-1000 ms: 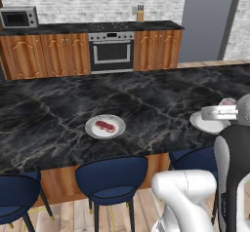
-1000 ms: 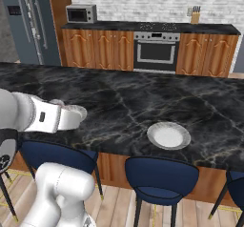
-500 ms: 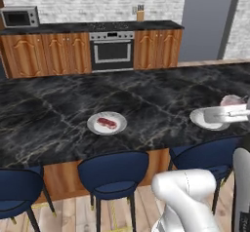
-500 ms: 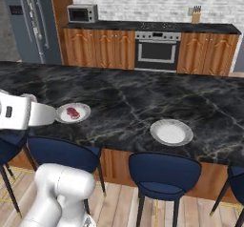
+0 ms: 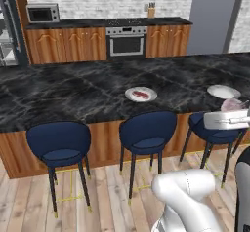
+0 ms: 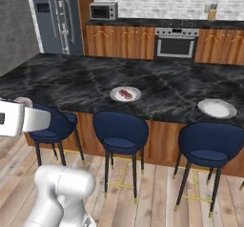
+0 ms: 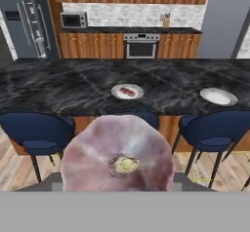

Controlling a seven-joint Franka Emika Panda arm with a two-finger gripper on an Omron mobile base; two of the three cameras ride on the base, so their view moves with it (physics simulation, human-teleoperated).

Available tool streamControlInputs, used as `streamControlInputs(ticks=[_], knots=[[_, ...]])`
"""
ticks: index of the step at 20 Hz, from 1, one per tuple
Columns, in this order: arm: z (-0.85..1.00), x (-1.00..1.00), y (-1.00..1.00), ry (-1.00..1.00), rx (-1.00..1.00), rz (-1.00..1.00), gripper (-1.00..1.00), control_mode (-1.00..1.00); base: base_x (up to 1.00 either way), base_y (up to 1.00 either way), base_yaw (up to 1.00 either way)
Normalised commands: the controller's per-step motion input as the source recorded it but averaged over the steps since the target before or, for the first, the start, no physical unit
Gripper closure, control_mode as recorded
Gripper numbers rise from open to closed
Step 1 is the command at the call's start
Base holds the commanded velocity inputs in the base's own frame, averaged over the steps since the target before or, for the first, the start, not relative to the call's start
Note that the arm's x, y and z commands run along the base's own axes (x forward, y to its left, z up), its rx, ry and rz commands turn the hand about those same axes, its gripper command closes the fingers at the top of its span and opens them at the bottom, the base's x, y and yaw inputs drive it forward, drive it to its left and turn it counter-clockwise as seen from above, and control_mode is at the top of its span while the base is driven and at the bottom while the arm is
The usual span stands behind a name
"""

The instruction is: Transport the steak and garlic to the fridge. Place the steak on the rack containing meat and place the garlic on the rack containing the vegetable, ensuring meats and vegetables are on different racks.

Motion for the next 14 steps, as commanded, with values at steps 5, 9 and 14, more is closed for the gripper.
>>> streamControlInputs(ticks=[5, 9, 14], knots=[[0.00, 0.00, 0.00, 0.00, 0.00, 0.00, 1.00, 1.00, 0.00, 1.00, 0.00], [0.00, 0.00, 0.00, 0.00, 0.00, 0.00, 1.00, 1.00, 0.38, 1.00, 0.00], [0.00, 0.00, 0.00, 0.00, 0.00, 0.00, 1.00, 1.00, 0.50, 1.00, 0.00]])
